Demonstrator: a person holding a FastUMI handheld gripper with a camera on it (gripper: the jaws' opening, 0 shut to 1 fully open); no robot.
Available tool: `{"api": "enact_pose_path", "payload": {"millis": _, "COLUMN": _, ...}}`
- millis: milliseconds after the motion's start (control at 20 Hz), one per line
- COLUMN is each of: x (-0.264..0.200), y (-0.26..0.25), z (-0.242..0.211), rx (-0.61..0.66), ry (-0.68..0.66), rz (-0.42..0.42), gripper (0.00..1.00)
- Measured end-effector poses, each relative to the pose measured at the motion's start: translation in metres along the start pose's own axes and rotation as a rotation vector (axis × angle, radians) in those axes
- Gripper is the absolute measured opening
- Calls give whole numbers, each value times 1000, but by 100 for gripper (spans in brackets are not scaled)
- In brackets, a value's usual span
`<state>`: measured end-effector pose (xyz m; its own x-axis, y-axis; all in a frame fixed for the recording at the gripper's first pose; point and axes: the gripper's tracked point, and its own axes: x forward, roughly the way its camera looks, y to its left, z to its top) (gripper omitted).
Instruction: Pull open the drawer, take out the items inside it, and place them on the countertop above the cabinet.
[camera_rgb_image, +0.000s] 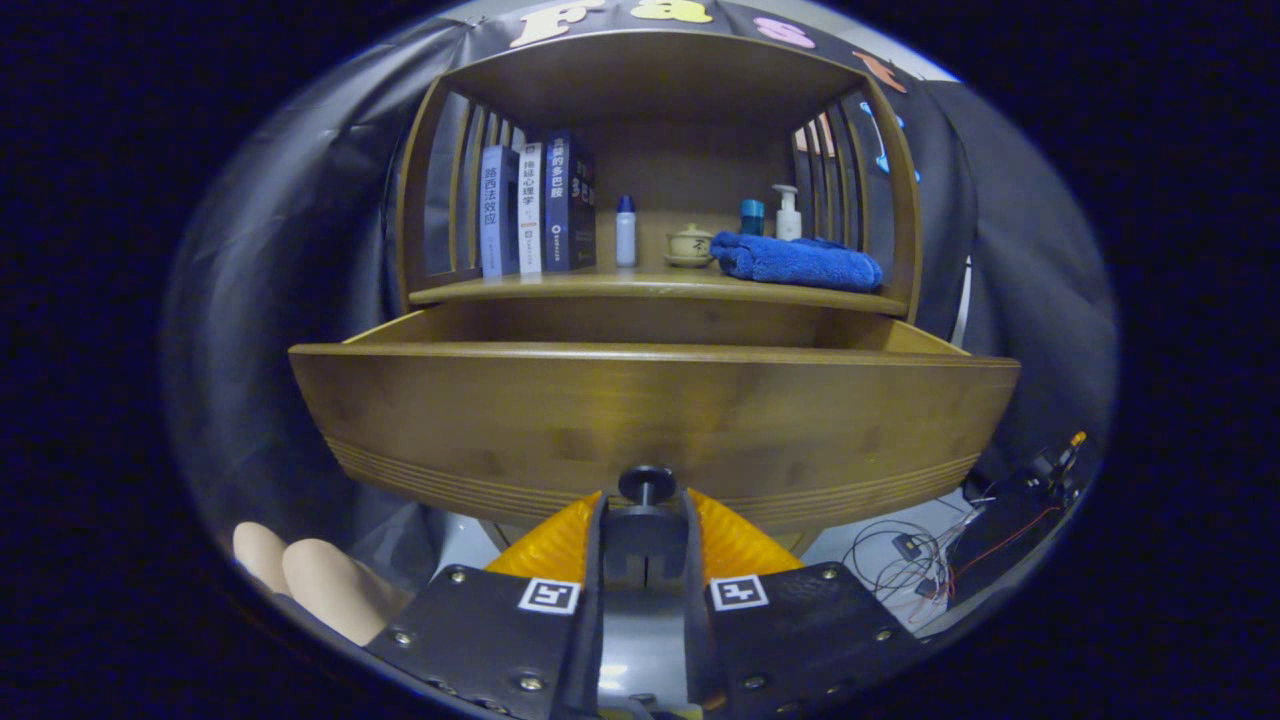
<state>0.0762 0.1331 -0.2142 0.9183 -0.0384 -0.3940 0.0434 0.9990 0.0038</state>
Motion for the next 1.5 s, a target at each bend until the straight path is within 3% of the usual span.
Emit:
{"api": "enact_pose_path", "payload": {"millis": 550, "x": -10, "y": 2, "z": -7, "rx": -29, "ry": 7, "rz": 16, "gripper": 34}}
{"api": "enact_pose_path", "payload": {"millis": 850, "x": -33, "y": 2, "z": 3, "rx": -86, "ry": -23, "rz": 61, "gripper": 44}}
{"api": "enact_pose_path", "payload": {"millis": 1200, "x": -68, "y": 2, "z": 91, "rx": -48, "ry": -161, "rz": 131, "gripper": 44}}
{"api": "enact_pose_path", "payload": {"millis": 1500, "x": -41, "y": -7, "z": 151, "rx": -44, "ry": -206, "rz": 116, "gripper": 44}}
